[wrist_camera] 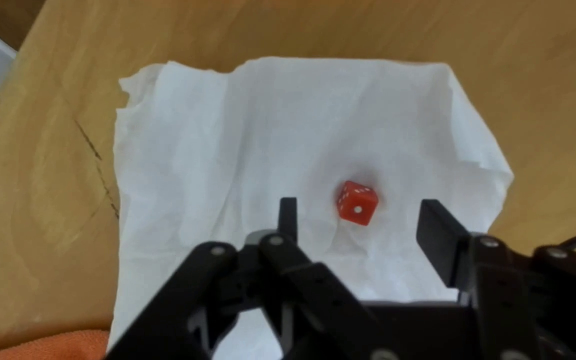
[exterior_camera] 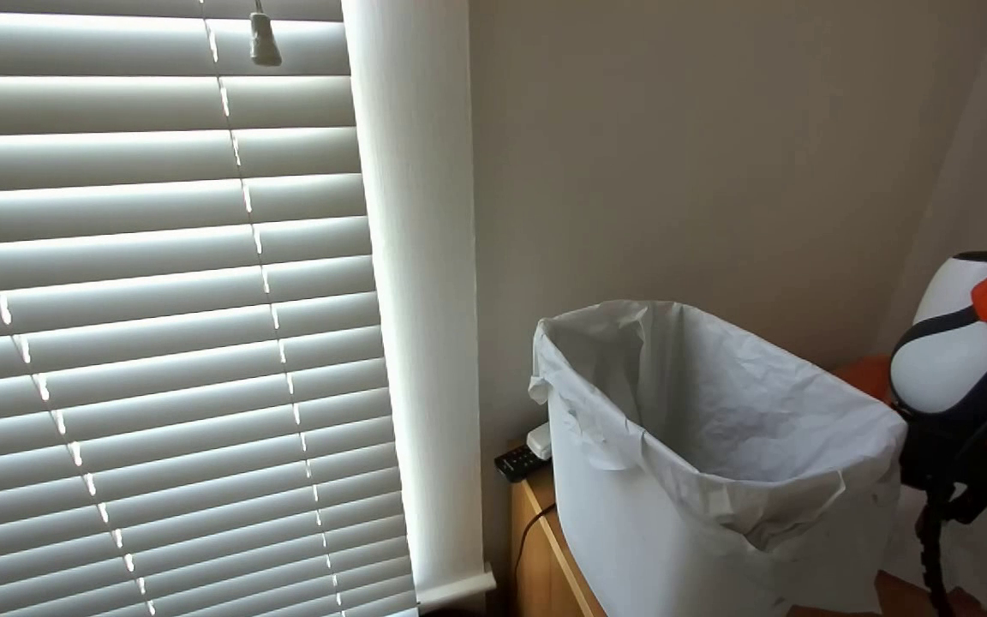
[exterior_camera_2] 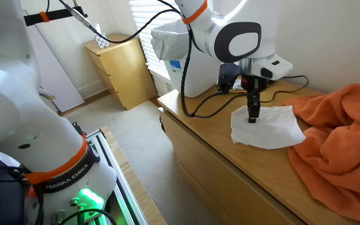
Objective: Unfold the white napkin then put the orange object on the counter
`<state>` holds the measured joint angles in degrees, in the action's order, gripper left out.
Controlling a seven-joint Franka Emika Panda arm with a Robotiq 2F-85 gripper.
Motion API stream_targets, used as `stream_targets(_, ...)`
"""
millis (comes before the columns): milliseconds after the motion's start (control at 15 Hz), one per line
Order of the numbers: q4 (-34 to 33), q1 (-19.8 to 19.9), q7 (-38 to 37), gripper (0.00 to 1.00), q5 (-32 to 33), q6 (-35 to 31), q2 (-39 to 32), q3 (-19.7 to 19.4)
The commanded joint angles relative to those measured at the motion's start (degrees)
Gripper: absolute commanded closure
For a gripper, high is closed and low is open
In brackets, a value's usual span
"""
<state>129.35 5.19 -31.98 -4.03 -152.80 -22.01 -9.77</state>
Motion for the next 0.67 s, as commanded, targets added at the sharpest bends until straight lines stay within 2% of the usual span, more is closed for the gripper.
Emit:
stream_targets(0,-2.08,-0.18,2.42,0.42,-2.48,0.45,-2.22,-0.07)
stream_targets(67,-2.37,-0.18,2.69,0.44,-2.66,0.47,-2.54,-0.04)
stream_targets(133,-2.72,-0.06,3.04,0.52,-3.04,0.61,-2.85,0.12)
stream_targets(200,-2.97,-0.13,3.14,0.47,-3.19,0.66,-3.12,0.07)
stream_targets(333,-3.40,-0.15,3.65,0.52,-3.66,0.79,-3.61,0.08)
stream_targets(467,-3.71,-0.11,3.89,0.64,-4.04,1.08,-3.93,0.04)
stream_targets(533,-3.85,-0.18,3.81,0.66,-4.08,1.14,-4.12,-0.08)
stream_targets(600,-3.93,-0.23,3.75,0.76,-4.07,1.26,-4.21,-0.20)
